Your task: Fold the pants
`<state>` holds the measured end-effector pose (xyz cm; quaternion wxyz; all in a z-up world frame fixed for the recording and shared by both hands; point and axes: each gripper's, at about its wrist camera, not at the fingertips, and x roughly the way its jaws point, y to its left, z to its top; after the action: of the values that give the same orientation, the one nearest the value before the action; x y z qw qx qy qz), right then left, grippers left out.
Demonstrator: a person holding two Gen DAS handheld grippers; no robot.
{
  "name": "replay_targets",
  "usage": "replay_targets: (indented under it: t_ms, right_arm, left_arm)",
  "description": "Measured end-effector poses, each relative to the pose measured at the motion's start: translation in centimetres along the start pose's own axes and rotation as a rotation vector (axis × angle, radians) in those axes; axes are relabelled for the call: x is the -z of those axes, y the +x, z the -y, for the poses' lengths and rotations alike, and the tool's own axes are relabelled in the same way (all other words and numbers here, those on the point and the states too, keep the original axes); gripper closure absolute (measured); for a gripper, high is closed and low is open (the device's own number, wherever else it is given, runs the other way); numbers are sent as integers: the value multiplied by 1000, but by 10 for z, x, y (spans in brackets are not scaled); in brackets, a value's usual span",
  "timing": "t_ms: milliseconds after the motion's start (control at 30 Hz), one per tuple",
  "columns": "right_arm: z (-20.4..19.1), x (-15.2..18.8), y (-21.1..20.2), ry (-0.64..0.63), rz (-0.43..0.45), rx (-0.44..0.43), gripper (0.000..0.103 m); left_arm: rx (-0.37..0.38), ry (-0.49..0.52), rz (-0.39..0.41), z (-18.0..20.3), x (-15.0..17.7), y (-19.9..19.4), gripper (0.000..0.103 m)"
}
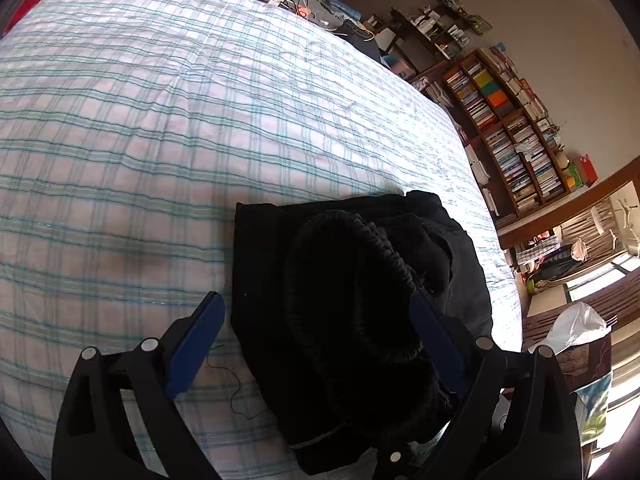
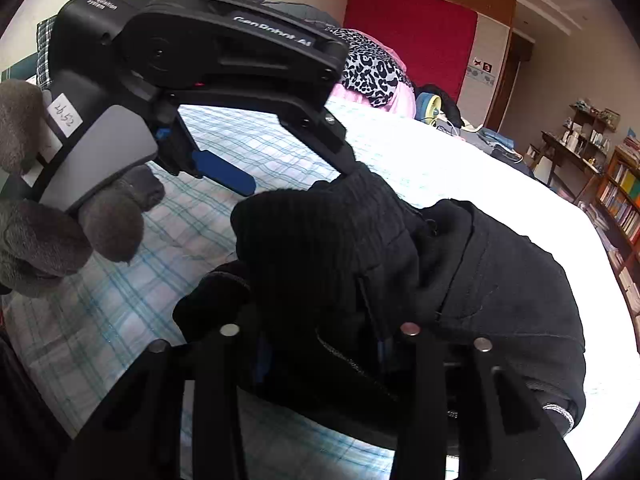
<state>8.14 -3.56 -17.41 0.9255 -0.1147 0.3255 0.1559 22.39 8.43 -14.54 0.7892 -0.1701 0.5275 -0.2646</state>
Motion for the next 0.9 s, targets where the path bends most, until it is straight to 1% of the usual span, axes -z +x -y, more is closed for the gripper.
replay_targets:
  t_ms: [100, 233, 333, 400, 500, 600, 667, 733, 767, 833, 900]
  right_arm:
    - [1, 5, -5, -4, 3, -42, 52]
    - [14, 7, -17, 36, -5, -108, 50]
    - [20, 9, -27, 41, -1, -128, 50]
    - [27, 10, -33, 52, 2, -137, 50]
    - [42, 12, -50, 88, 17, -157, 50]
    - [67, 11, -66, 165, 37, -145, 50]
    - [86, 10, -72, 236, 51, -120, 50]
    - [102, 10, -72, 298, 72, -96, 50]
    - [109, 8, -69, 317, 75, -101, 50]
    - [115, 2, -57, 324, 65, -137, 50]
    - [111, -7, -41, 320, 49, -174, 49]
  left_arm:
    - [11, 14, -6, 7, 2, 0, 10]
    - [2, 26, -17, 18, 3, 4, 9]
    - [-10, 39, -27, 28, 2, 13, 9]
    - [-44, 63, -46, 35, 4, 20, 9]
    - [-77, 88, -47, 40, 7, 25, 9]
    - [-115, 100, -37, 32, 9, 23, 9]
    - [-123, 77, -37, 20, 11, 17, 9]
    - [-153, 60, -27, 9, 15, 10, 9]
    - [-166, 59, -25, 5, 16, 7, 9]
    - [-170, 50, -24, -2, 20, 2, 9]
    - [-164, 38, -23, -6, 23, -2, 9]
